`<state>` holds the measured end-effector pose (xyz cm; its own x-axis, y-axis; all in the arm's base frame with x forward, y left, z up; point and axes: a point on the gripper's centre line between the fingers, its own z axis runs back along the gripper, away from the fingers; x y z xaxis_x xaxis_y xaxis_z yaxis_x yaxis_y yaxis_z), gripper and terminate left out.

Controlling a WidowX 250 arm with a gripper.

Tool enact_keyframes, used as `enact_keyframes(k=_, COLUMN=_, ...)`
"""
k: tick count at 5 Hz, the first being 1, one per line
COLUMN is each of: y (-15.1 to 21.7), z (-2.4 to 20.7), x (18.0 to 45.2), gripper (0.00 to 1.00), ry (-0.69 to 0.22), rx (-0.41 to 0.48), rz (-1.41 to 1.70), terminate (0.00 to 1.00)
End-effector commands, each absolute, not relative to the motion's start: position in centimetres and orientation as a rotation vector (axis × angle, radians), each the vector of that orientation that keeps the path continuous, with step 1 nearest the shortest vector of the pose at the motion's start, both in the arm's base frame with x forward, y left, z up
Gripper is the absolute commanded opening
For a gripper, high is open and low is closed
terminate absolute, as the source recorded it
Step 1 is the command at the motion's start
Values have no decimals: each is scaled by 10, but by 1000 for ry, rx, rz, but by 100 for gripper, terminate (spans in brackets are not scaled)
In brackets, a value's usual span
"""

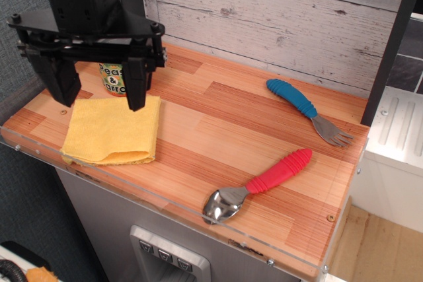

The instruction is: Rotate the red spoon so that the handle touches the yellow rag.

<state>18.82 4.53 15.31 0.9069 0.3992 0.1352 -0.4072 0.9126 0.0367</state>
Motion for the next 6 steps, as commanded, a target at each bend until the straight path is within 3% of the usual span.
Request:
enact_keyframes(k=1, y=45, z=153, x=188, gripper=100, ry=-126, rx=65, rz=416, terminate=0)
enact_keyframes(k=2, y=32, z=150, x=209, gripper=100, ry=-165, rx=120, rz=356, terminate=0)
enact_keyframes(k=4, y=-18, z=124, x=264, gripper=100, ry=-272, rx=35, rz=29, terminate=0)
enact_keyframes(k=6, y=-52, z=77, x=286, gripper=100, ry=-209, rx=10, rz=-212, terminate=0)
